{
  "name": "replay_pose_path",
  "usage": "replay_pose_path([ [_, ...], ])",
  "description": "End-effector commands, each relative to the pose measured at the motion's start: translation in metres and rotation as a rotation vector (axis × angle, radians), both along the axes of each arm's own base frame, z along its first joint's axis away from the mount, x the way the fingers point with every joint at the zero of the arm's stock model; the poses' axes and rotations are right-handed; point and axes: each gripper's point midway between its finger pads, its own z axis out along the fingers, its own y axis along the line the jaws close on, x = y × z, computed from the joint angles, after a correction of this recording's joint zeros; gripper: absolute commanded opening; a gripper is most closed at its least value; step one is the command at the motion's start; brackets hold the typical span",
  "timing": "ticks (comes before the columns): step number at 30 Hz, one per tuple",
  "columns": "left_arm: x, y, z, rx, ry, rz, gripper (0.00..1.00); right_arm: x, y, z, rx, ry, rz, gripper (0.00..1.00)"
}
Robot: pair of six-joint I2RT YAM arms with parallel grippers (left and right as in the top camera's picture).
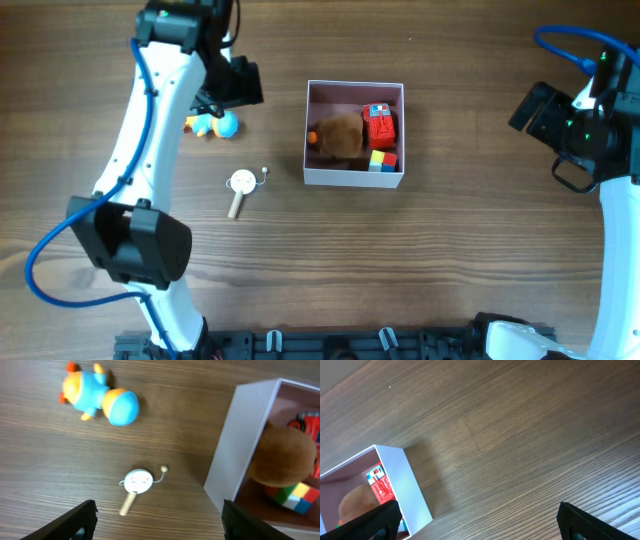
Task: Pack container
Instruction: 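Move the left gripper to the blue-orange duck toy and grasp it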
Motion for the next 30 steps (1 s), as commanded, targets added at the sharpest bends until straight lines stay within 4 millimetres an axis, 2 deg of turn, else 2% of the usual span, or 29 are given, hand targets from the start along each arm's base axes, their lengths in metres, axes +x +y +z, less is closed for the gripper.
replay_pose_path([
  [1, -0.004, -0.014, 0.000, 0.028, -0.004, -0.066, 0.83, 0.002, 0.001, 0.000, 0.007, -0.001, 0.008, 1.00],
  [9, 0.002, -0.008, 0.001, 0.039, -0.028, -0.047, 0.88, 0.002, 0.001, 0.000, 0.007, -0.001, 0.008, 1.00],
  [11, 0.005, -0.009, 0.001, 0.036, -0.038, -0.046, 0.93, 0.002, 0.001, 0.000, 0.006, -0.001, 0.008, 1.00],
  [12, 0.006, -0.009, 0.002, 0.036, -0.042, -0.046, 1.00, 0.002, 0.001, 0.000, 0.007, -0.001, 0.008, 1.00],
  [16, 0.005, -0.015, 0.002, 0.000, -0.037, -0.053, 1.00, 0.002, 0.001, 0.000, 0.007, -0.001, 0.008, 1.00],
  [25, 0.007, -0.016, 0.002, -0.001, -0.043, -0.053, 1.00, 0.002, 0.001, 0.000, 0.007, -0.001, 0.008, 1.00],
  [30, 0.011, 0.000, 0.000, 0.087, -0.058, -0.034, 1.00, 0.002, 0.001, 0.000, 0.007, -0.001, 0.008, 1.00],
])
